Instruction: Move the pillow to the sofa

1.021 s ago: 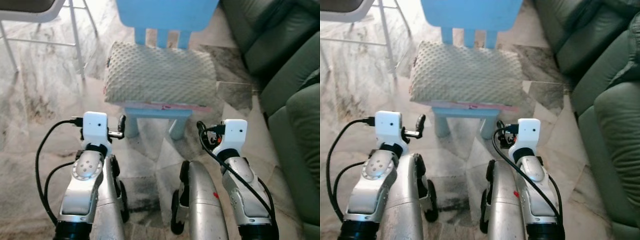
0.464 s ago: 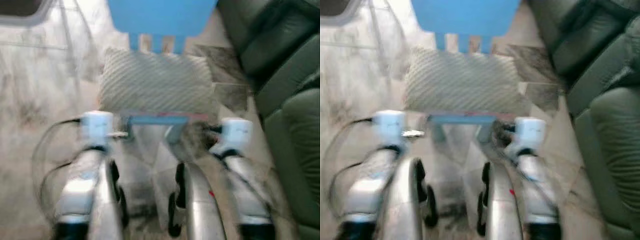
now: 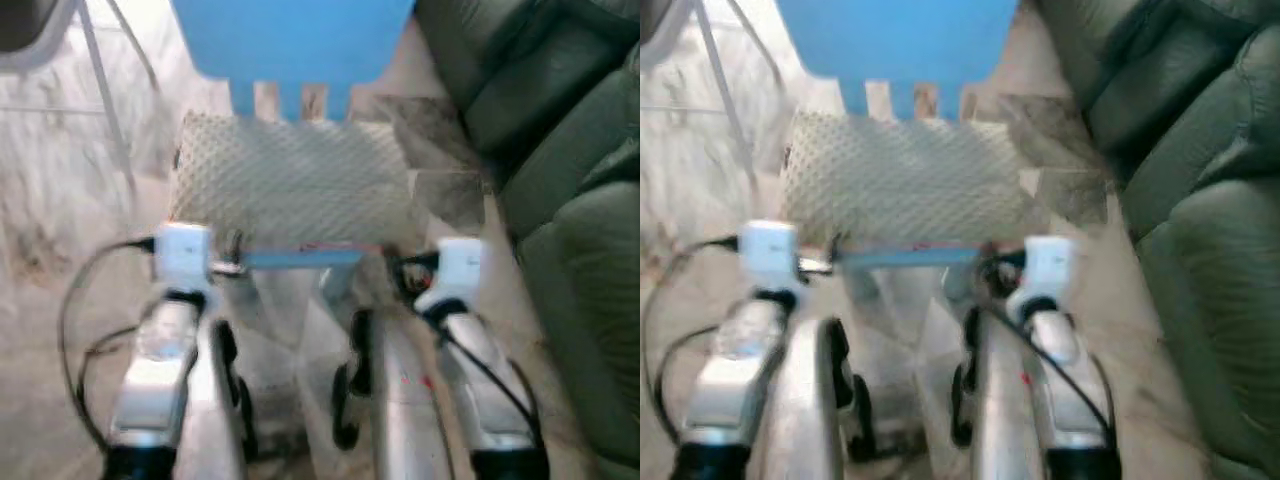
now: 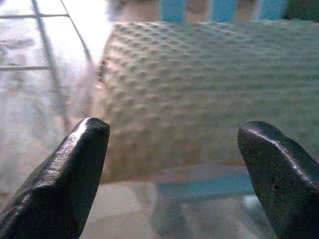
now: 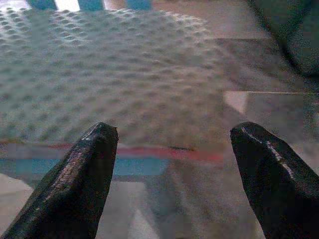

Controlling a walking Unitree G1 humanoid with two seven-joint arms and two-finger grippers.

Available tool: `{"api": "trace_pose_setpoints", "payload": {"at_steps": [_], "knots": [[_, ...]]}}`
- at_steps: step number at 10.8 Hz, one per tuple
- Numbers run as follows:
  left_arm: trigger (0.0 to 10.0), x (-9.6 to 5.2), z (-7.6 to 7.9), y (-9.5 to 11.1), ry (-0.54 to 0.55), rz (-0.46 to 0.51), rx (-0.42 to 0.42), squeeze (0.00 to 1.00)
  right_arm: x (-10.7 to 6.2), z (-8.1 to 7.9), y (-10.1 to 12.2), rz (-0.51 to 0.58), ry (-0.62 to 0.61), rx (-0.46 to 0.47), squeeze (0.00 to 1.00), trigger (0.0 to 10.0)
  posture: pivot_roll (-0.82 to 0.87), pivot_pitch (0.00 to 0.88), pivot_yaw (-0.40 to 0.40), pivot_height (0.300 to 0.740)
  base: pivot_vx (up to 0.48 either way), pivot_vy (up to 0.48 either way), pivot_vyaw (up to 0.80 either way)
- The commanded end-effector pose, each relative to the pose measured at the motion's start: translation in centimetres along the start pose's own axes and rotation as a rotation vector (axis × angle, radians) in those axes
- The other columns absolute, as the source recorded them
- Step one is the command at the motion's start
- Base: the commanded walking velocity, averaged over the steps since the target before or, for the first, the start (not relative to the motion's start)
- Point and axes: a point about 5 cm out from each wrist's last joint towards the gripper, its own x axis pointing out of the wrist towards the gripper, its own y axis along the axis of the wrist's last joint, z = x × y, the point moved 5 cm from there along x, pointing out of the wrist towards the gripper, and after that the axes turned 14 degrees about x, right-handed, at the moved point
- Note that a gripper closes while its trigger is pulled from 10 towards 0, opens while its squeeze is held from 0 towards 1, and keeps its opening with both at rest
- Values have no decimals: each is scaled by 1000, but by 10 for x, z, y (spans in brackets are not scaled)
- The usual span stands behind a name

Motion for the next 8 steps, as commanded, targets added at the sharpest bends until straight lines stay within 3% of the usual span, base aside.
{"api": "trace_pose_setpoints", "payload": {"at_steps": [1,3,8], "knots": [[10000,-3,10,-3,-23,-12,-5,0,-6,15,-6,-27,-44,-8,0,10000,-37,328,-56,529,0,0,0],[10000,-4,10,-2,-20,-11,-4,0,-6,14,-7,-29,-34,-4,0,10000,-35,336,-56,494,0,0,0],[10000,-6,-6,5,22,24,-2,0,-2,16,2,-18,6,-13,0,10000,-24,388,-51,494,0,0,0]]}}
